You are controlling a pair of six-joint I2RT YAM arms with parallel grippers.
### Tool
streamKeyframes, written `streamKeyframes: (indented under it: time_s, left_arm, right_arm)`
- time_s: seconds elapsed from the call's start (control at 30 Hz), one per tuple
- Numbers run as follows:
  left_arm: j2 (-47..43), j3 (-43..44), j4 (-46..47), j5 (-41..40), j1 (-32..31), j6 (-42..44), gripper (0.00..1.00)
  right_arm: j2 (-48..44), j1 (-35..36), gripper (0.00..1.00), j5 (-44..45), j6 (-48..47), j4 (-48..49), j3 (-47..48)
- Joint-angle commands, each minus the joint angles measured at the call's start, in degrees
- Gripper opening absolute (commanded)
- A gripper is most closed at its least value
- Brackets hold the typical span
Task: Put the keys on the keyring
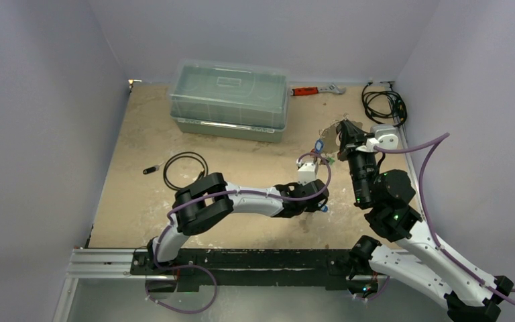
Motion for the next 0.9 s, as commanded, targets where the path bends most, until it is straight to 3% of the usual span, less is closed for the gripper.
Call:
streamKeyframes:
  time_s: [0.0,0.13,0.27,0.43,0.63,0.87]
  left_arm:
    - [0.5,1.6,-0.5,-2.4,-0.5,1.3,0.0]
    - [-1.0,-1.0,3.3,-1.8,-0.5,4.6,0.0]
    - [-8.1,-8.7,11.0,-1.0,-0.3,10.9,0.0]
    - [-16.2,-15.8,8.3,-6.3,0.3,17.7,0.0]
    - [-28.9,-27.9,12.0,-11.1,0.4,27.3,0.0]
    - [-44.7,-36.3,11.5,-11.0,0.6,36.4,0.0]
  right_arm:
    - [-0.3,-0.3,0.0,-1.5,0.8,3.0,0.8]
    - [-0.4,-0.3,0.0,-1.7,0.8,2.8,0.8]
    - [-0.6,-0.3,0.0,-2.1,0.9,2.4,0.9]
    - [-0.5,-0.3,0.0,-3.6,1.1,2.0,1.2]
    - [-0.2,-0.3,0.0,-7.4,1.9,0.9,1.7]
    - [1.3,-0.3,0.0,-9.7,2.6,1.2,1.7]
